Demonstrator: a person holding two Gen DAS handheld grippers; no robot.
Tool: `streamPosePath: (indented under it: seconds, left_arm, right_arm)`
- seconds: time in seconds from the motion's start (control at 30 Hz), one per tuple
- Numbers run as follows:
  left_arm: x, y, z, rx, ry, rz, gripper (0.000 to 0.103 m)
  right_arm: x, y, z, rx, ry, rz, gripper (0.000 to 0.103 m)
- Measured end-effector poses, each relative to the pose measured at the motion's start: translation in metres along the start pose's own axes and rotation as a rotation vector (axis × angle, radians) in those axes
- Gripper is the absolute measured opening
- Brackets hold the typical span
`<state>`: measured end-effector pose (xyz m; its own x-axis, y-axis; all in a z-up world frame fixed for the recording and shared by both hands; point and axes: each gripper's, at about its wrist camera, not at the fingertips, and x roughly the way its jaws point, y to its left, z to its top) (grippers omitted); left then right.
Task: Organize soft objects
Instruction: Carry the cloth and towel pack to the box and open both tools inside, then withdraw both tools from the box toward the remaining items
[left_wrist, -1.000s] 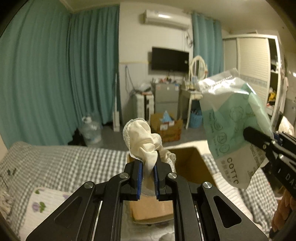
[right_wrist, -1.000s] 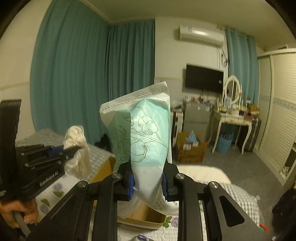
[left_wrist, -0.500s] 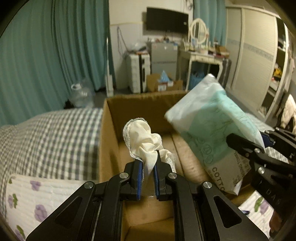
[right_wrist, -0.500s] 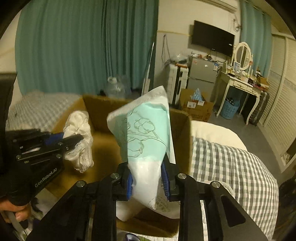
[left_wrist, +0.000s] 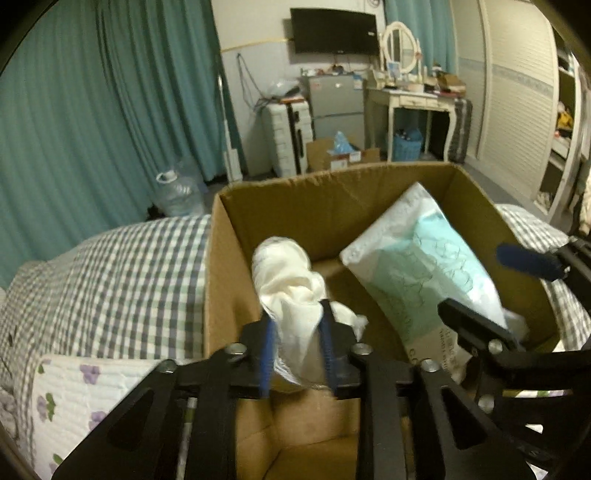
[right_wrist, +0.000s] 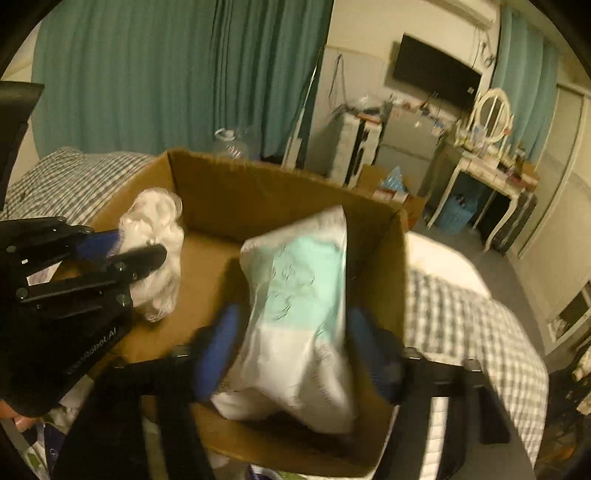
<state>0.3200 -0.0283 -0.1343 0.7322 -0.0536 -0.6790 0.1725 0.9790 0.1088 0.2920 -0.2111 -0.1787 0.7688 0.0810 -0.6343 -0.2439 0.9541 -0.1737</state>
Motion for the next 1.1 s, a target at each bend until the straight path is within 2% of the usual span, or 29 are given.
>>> streamPosePath:
  seconds: [0.03, 0.07, 0.1, 0.13, 0.17, 0.37, 0.6, 0.67, 0.73, 0.77, 0.83, 0.9, 1.1]
  left_arm:
    - [-0.008, 0.001, 0.002, -0.001, -0.023, -0.010, 0.050]
    - [-0.014, 0.002, 0.004, 0.002, -0.045, -0.012, 0.057]
    - [-0.018, 0.003, 0.006, 0.004, -0.060, 0.000, 0.069]
    - [-0.025, 0.003, 0.008, 0.009, -0.083, 0.016, 0.077]
    - [-0.034, 0.004, 0.010, 0.015, -0.109, 0.029, 0.079]
    - [-0.076, 0.017, 0.016, -0.007, -0.185, 0.058, 0.080]
    - [-0.134, 0.038, 0.016, -0.085, -0.245, 0.036, 0.081]
    - [-0.155, 0.044, 0.015, -0.104, -0.271, 0.033, 0.085]
    - [-0.174, 0.049, 0.013, -0.115, -0.305, 0.039, 0.101]
    - [-0.187, 0.051, 0.010, -0.121, -0.335, 0.049, 0.103]
    - [-0.206, 0.054, 0.006, -0.123, -0.377, 0.060, 0.103]
    - [-0.223, 0.056, 0.003, -0.121, -0.401, 0.065, 0.103]
    - [-0.262, 0.064, -0.008, -0.145, -0.442, 0.048, 0.103]
  right_arm:
    - [-0.005, 0.001, 0.001, 0.001, -0.010, 0.000, 0.070]
    - [-0.011, -0.001, 0.003, 0.007, -0.020, 0.006, 0.070]
    - [-0.018, -0.004, 0.005, 0.019, -0.034, 0.006, 0.070]
    - [-0.024, -0.007, 0.008, 0.030, -0.046, 0.005, 0.070]
    - [-0.033, -0.011, 0.010, 0.045, -0.063, 0.007, 0.070]
    - [-0.089, -0.025, 0.021, 0.087, -0.173, 0.000, 0.071]
    - [-0.167, -0.026, 0.025, 0.113, -0.305, 0.001, 0.090]
    - [-0.190, -0.024, 0.025, 0.117, -0.338, 0.000, 0.096]
    - [-0.212, -0.021, 0.020, 0.118, -0.361, -0.002, 0.096]
    - [-0.222, -0.019, 0.019, 0.116, -0.371, 0.000, 0.097]
    - [-0.242, -0.015, 0.016, 0.111, -0.391, 0.004, 0.097]
    - [-0.263, -0.011, 0.012, 0.108, -0.415, -0.001, 0.103]
    - [-0.312, -0.003, -0.001, 0.108, -0.467, -0.009, 0.103]
